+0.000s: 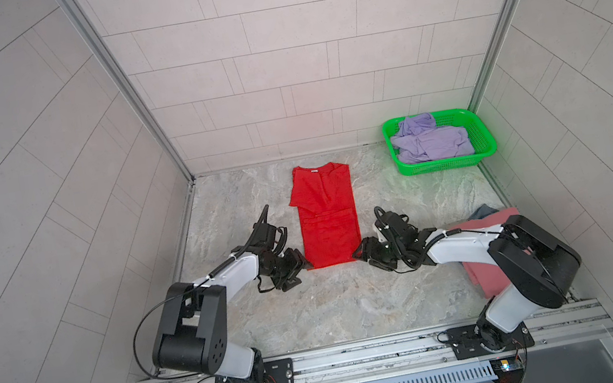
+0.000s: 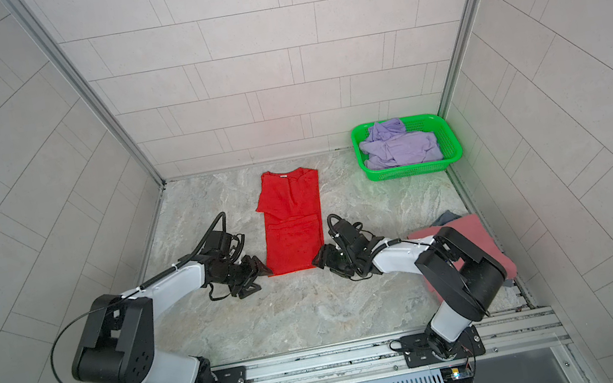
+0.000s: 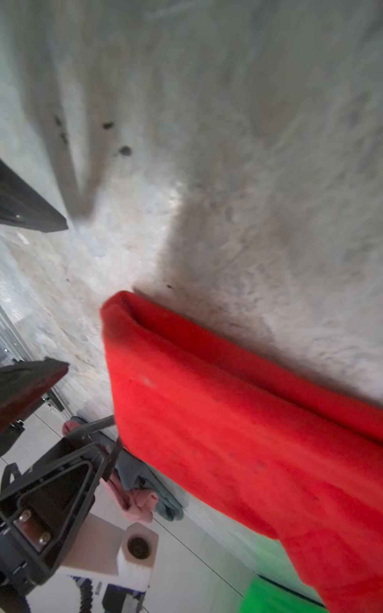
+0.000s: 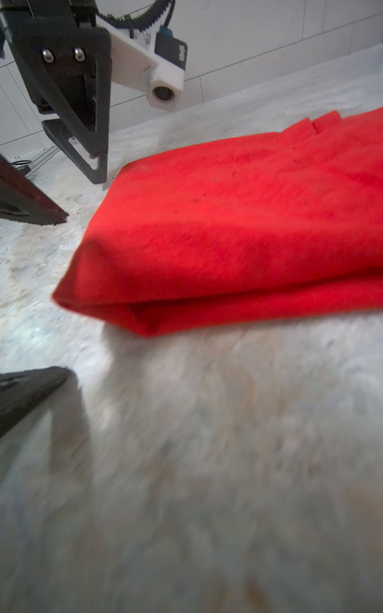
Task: Fold and stack the t-shirts
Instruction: 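Grasp the folded strip's near edge with both grippers, then fold the near edge away from the robot with both grippers, then release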
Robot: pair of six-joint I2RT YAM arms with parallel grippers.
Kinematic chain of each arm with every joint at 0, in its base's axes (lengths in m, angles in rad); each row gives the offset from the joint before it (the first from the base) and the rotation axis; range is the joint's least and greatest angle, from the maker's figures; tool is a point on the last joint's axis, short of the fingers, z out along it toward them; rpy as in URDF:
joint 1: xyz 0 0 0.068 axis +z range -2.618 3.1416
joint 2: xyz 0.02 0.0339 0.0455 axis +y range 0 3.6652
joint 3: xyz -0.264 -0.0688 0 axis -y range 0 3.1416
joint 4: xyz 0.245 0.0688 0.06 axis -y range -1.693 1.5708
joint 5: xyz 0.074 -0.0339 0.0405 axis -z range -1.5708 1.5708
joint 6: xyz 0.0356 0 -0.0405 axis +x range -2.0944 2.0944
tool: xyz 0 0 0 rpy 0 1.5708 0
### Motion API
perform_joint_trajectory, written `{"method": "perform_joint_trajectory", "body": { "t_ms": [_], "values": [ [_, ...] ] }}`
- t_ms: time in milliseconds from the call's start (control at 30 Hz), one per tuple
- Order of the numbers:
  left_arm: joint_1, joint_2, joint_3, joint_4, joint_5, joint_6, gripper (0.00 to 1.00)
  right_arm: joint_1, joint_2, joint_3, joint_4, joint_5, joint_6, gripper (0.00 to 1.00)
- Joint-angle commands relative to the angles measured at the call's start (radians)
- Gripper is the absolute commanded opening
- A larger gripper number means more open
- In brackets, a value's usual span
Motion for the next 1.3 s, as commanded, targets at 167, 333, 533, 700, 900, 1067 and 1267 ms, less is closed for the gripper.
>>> {"method": "perform_joint_trajectory", "body": {
  "t_ms": [167, 333, 533, 700, 900, 1067, 1267],
  "values": [
    [-0.021, 0.112, 0.002, 0.149, 0.012, -0.050, 0.35, 0.011, 0.111, -0.003, 0.019, 0.068, 0.043, 0.37],
    [-0.027, 0.149, 0.014, 0.171, 0.035, -0.050, 0.17, 0.024, 0.126, 0.025, -0.011, 0.074, 0.011, 0.15],
    [-0.038, 0.047, 0.008, 0.023, 0.046, 0.011, 0.00, 0.081, 0.054, 0.031, -0.101, 0.107, -0.013, 0.00],
    [-0.052, -0.214, -0.042, -0.319, 0.028, 0.149, 0.00, 0.193, -0.120, -0.022, -0.248, 0.117, -0.045, 0.00],
    [-0.053, -0.510, -0.084, -0.554, 0.068, 0.177, 0.00, 0.397, -0.370, -0.030, -0.471, 0.214, 0.009, 0.00],
    [-0.052, -0.572, 0.013, -0.595, 0.096, 0.153, 0.00, 0.429, -0.427, -0.006, -0.463, 0.274, 0.065, 0.00],
    [-0.049, -0.456, 0.190, -0.486, 0.040, 0.148, 0.00, 0.389, -0.397, 0.099, -0.459, 0.408, 0.028, 0.00]
  ]
}}
